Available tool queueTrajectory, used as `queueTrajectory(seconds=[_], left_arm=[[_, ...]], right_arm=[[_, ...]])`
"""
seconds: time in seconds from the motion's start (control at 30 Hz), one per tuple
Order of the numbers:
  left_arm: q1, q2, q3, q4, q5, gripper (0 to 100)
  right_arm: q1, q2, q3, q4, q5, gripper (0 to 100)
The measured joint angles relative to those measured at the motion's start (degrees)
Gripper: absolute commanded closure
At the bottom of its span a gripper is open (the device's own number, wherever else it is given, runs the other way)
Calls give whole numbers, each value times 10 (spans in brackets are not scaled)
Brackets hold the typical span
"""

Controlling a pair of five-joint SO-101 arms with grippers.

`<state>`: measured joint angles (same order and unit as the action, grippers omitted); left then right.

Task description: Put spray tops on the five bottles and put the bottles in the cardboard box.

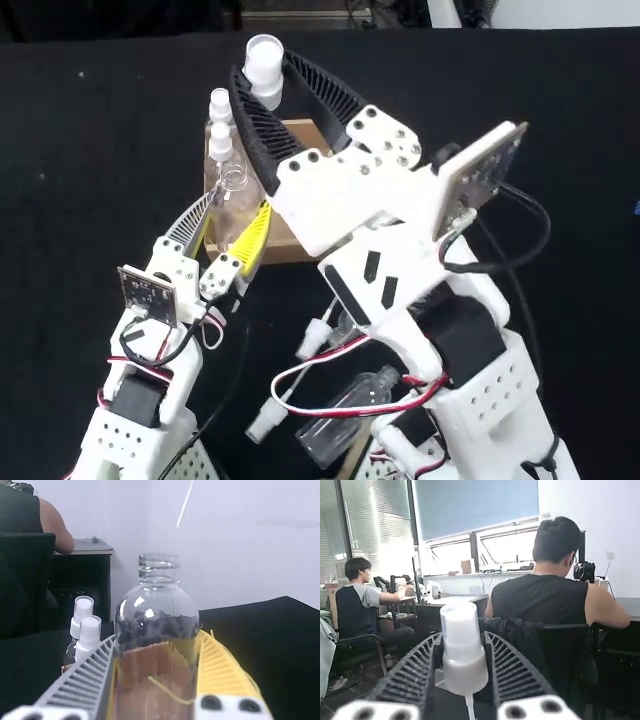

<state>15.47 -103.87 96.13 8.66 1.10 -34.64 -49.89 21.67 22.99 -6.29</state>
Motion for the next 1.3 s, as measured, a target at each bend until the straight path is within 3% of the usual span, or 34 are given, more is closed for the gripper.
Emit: queueTrajectory(seconds=[0.27, 1.3], left_arm=[[0, 0, 0, 0, 0, 917], [0, 0, 0, 0, 0, 917]], right_arm=[[-42, 0, 12, 0, 0, 987], [-25, 58, 23, -20, 0, 987]])
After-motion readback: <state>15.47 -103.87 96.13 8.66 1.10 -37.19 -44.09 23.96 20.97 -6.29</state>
